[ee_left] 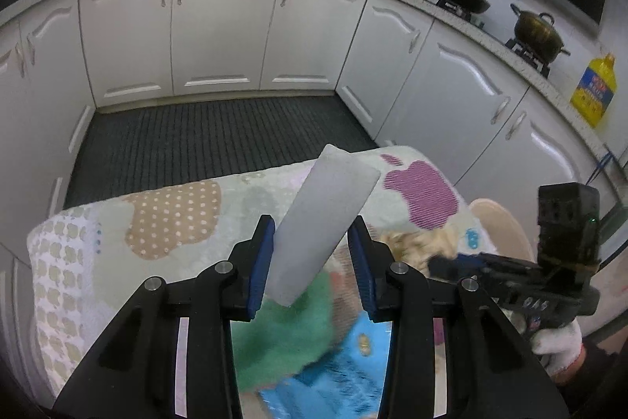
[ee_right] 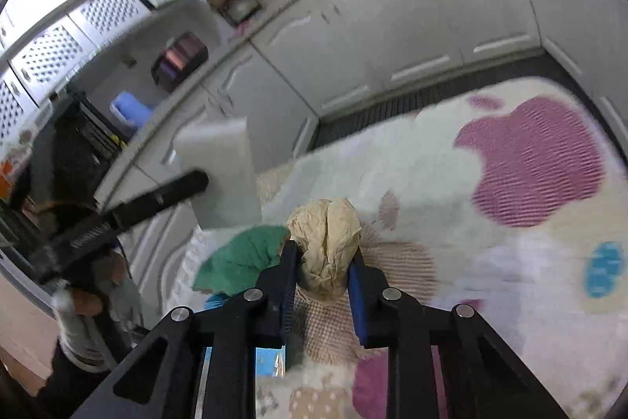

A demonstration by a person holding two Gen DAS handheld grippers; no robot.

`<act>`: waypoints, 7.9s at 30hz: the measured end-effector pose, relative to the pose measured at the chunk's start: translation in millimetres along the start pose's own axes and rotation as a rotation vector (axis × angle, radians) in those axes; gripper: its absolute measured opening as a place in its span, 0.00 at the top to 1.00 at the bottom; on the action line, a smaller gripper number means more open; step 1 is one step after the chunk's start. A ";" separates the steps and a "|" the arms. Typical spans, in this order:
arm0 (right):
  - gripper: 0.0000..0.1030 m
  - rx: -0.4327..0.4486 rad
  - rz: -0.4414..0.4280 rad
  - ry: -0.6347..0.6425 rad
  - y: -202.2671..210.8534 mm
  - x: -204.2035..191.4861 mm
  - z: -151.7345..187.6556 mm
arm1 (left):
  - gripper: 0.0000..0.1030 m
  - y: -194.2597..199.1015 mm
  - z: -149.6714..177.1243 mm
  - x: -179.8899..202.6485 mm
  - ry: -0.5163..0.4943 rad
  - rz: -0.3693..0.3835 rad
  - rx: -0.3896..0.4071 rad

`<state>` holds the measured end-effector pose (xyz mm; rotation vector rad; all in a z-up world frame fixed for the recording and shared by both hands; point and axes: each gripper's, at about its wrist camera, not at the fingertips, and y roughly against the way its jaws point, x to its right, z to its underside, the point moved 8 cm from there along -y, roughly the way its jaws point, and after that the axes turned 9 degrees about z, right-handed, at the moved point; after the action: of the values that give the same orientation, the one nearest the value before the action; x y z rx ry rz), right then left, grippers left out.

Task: Collect trash
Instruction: 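Grasp the white sponge block with the left gripper while the right grasps the crumpled paper, then carry the sponge block and crumpled paper over the beige bucket, then open both grippers to drop the sponge and paper into the bucket, then move both open grippers back over the green cloth and blue bag, then grasp the green cloth with the left gripper while the right grasps the blue snack bag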

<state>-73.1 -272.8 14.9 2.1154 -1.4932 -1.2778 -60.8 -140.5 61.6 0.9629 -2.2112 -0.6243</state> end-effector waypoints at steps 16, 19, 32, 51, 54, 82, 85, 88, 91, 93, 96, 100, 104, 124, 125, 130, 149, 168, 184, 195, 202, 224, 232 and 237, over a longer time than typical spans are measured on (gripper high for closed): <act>0.78 0.079 0.063 -0.025 97.5 40.6 33.2 | 0.65 -15.7 45.9 98.8 -0.071 0.030 -0.057; 0.78 0.085 0.068 -0.026 108.1 45.8 39.6 | 0.65 -19.9 54.8 114.3 -0.084 0.032 -0.067; 0.78 0.121 0.110 -0.030 146.8 63.2 48.7 | 0.65 -33.2 71.4 168.4 -0.139 0.065 -0.082; 0.78 0.177 0.231 -0.114 197.7 134.2 58.7 | 0.65 -78.9 77.9 244.2 -0.171 0.187 -0.137; 0.78 0.185 0.264 -0.128 205.9 148.5 60.6 | 0.65 -89.1 78.1 255.8 -0.172 0.208 -0.150; 0.78 0.146 0.420 -0.291 219.1 243.9 80.7 | 0.65 -182.5 87.4 314.1 -0.146 0.285 -0.265; 0.70 0.112 0.446 -0.291 211.9 251.9 82.1 | 0.64 -187.3 88.6 315.2 -0.138 0.293 -0.276; 0.62 0.099 0.466 -0.308 206.6 257.0 81.4 | 0.62 -189.5 88.0 314.2 -0.126 0.293 -0.276; 0.60 0.101 0.468 -0.307 206.2 254.5 83.1 | 0.61 -190.4 87.5 312.3 -0.121 0.290 -0.277; 0.60 0.098 0.470 -0.303 206.2 254.3 84.6 | 0.59 -190.3 87.0 310.6 -0.119 0.286 -0.278; 0.60 0.100 0.459 -0.307 207.2 252.4 85.3 | 0.47 -189.5 87.6 308.4 -0.115 0.285 -0.278; 0.58 0.103 0.453 -0.308 209.9 250.8 88.5 | 0.47 -187.6 89.2 306.4 -0.112 0.284 -0.280; 0.57 0.110 0.449 -0.311 213.5 248.5 89.3 | 0.47 -181.4 89.1 306.3 -0.119 0.285 -0.271; 0.55 0.086 0.359 -0.207 194.6 180.6 84.4 | 0.47 -106.5 85.8 250.4 -0.135 0.186 -0.176; 0.55 0.080 0.346 -0.196 190.6 174.0 82.9 | 0.47 -101.1 85.2 243.8 -0.130 0.177 -0.169; 0.55 0.042 0.275 -0.147 165.0 138.3 80.3 | 0.47 -64.7 84.7 192.6 -0.087 0.103 -0.141; 0.55 -0.091 0.112 0.069 78.8 17.5 88.2 | 0.47 59.4 121.1 -18.4 0.173 -0.226 -0.047; 0.54 -0.060 0.133 0.006 90.7 38.4 77.0 | 0.47 -5.8 139.2 63.5 0.152 0.042 -0.166; 0.27 -0.104 0.045 -0.028 55.1 -8.9 71.6 | 0.47 53.3 116.5 49.3 0.079 0.039 -0.089; 0.26 -0.123 0.106 -0.056 0.0 -56.7 51.4 | 0.32 50.0 84.1 -0.5 -0.010 0.027 -0.096; 0.39 -0.206 0.204 -0.037 -36.5 -42.1 58.1 | 0.32 31.6 81.4 -11.3 -0.082 0.049 -0.167; 0.54 -0.196 0.250 0.135 -6.5 -12.5 58.8 | 0.49 -34.9 92.7 -5.0 -0.200 -0.070 -0.284; 0.72 -0.123 0.208 0.166 28.7 -17.2 52.7 | 0.68 -12.9 86.5 28.0 -0.083 0.006 -0.171; 0.85 -0.088 0.227 0.149 62.4 6.6 52.4 | 0.70 -15.8 84.8 75.2 -0.099 0.059 -0.133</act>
<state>-152.3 -292.1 20.6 1.8783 -1.5319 -1.0614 -153.5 -194.0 20.9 0.8122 -2.2432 -0.7961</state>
